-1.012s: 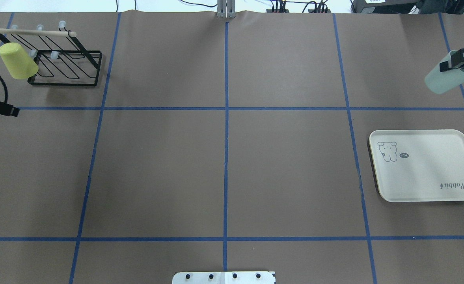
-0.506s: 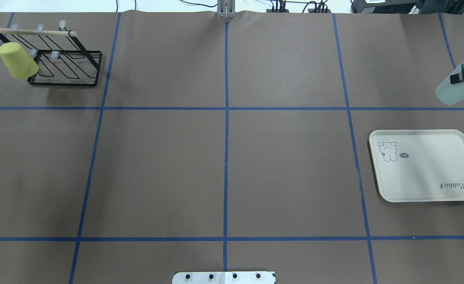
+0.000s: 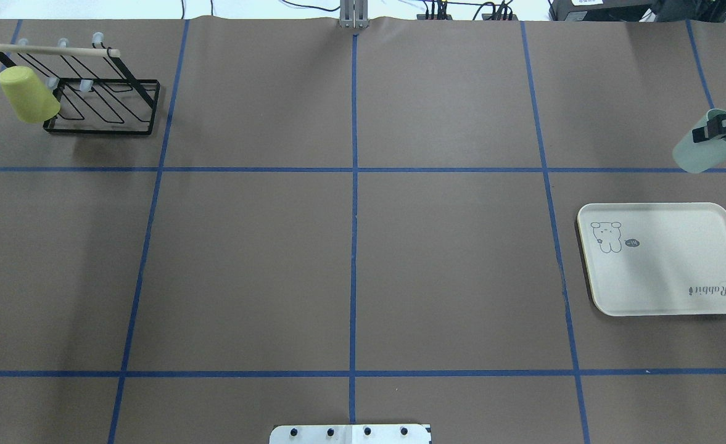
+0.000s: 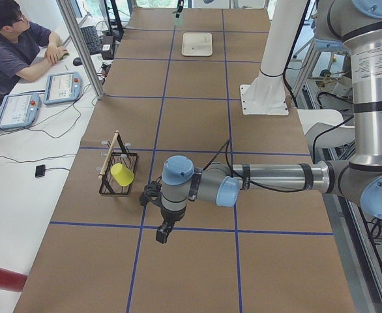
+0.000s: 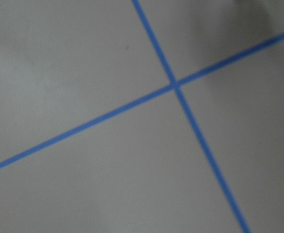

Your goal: Left arm grabs green cup and hands to right arm on tray

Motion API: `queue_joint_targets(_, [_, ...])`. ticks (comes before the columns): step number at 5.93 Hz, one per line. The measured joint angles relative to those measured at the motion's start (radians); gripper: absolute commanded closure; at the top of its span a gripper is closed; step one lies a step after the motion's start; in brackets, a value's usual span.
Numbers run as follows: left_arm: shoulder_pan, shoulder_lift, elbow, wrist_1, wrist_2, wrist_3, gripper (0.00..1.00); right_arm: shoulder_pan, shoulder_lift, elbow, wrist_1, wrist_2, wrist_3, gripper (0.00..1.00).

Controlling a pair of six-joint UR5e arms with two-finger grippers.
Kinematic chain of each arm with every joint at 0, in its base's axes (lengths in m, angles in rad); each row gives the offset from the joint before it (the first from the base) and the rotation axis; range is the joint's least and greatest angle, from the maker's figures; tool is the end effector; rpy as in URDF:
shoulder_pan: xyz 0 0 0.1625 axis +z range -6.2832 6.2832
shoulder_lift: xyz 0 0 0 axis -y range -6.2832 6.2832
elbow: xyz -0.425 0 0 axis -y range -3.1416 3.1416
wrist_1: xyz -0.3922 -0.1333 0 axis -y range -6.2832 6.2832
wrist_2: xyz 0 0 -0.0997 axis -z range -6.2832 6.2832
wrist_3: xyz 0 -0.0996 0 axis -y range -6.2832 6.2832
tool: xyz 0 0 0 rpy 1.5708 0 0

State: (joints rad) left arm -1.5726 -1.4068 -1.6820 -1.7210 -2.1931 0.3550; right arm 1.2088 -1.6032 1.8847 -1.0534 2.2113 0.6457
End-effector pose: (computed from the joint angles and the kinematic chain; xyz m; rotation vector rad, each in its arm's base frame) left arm -0.0760 -0.4292 0.6733 0.2043 0.5988 0.3717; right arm -0.1044 -0.4841 0.4626 0.3815 -0.8998 0.0050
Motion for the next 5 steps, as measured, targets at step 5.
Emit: queue_joint_targets(5, [-0.08, 0.015, 0.0, 0.077, -0.131, 0.051, 0.0, -0.331, -0.274, 0.079, 0.214, -0.378, 0.211, 1.0])
